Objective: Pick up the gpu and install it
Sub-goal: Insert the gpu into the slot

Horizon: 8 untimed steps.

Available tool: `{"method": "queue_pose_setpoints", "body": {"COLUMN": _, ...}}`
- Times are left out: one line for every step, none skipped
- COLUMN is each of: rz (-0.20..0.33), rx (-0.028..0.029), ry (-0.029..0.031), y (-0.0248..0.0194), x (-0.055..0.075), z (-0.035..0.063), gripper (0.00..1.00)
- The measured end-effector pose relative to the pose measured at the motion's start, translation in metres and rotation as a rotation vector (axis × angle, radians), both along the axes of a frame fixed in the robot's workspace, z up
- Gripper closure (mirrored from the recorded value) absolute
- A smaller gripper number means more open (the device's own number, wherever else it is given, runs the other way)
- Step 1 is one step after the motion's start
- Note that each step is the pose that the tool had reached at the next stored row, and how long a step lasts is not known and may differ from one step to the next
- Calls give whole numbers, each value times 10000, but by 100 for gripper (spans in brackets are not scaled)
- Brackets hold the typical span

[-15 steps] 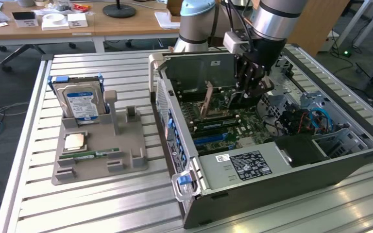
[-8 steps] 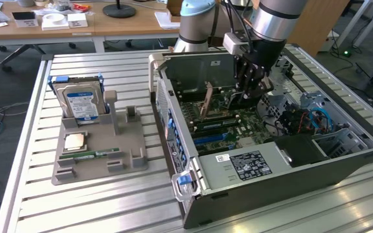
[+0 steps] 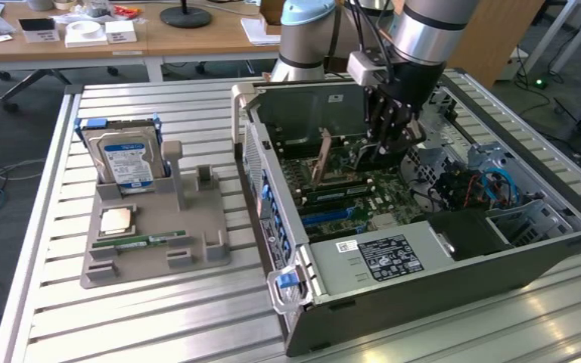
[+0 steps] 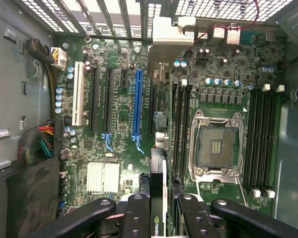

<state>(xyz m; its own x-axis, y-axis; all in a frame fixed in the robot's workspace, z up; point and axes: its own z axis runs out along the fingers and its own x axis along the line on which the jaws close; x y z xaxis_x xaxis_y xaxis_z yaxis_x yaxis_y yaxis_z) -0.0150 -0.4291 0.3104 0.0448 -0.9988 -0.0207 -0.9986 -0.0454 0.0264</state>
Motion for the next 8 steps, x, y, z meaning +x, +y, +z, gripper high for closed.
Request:
{"method": "queue_pose_setpoints", "body": {"rz": 0, "rx": -3, "ry": 1, "y": 0, "x": -2, "z": -4, "gripper": 74}}
{"method": "queue_pose_setpoints", "body": {"rz": -1, "rx": -6, "ry": 2, "y": -1, "x": -4, "z": -8, "gripper": 74}}
{"method": "queue_pose_setpoints", "body": {"rz": -1, "rx": -5, "ry": 2, "y": 0, "x": -6, "z": -14, "gripper": 74}}
{"method": "queue_pose_setpoints", "body": {"rz": 0, "rx": -5, "ry": 2, "y": -1, "x": -8, "z": -19, "gripper": 74}}
{"method": "queue_pose_setpoints", "body": {"rz": 0, "rx": -6, "ry": 2, "y": -1, "x": -10, "z": -24, "gripper": 74}}
{"method": "queue_pose_setpoints", "body": {"rz": 1, "rx": -6, "ry": 2, "y": -2, "x": -12, "z": -30, "gripper": 74}}
{"method": "queue_pose_setpoints", "body": {"rz": 1, "rx": -5, "ry": 2, "y": -3, "x": -14, "z": -36, "gripper": 74}}
{"method": "queue_pose_setpoints", "body": {"rz": 1, "rx": -5, "ry": 2, "y": -4, "x": -16, "z": -42, "gripper": 74}}
